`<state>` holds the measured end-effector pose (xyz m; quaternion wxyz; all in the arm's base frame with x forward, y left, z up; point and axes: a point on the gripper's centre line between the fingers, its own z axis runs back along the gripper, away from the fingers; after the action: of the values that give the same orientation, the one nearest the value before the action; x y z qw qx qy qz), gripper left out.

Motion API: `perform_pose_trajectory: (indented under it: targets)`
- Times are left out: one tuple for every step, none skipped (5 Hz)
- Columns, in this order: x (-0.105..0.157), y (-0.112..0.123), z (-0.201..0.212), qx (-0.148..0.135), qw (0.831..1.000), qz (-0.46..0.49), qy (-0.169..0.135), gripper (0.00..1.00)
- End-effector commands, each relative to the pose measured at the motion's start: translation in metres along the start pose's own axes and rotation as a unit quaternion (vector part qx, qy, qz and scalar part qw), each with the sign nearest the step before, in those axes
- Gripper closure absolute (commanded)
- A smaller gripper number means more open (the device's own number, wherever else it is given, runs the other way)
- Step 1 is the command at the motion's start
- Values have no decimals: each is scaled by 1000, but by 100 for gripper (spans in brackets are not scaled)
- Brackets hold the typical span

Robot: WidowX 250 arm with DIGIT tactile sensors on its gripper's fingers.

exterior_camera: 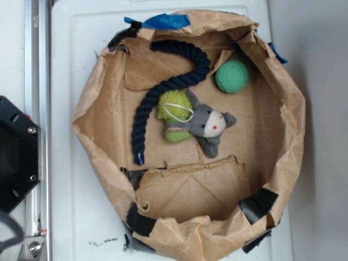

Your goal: Grab the blue rope.

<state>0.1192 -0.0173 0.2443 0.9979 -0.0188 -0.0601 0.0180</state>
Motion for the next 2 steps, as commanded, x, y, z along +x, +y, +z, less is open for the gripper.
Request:
perform_pose_trajectory:
  targets:
    - [0,0,0,0,1000,0,0,0]
    - [49,5,-7,3,999,38,-22,0]
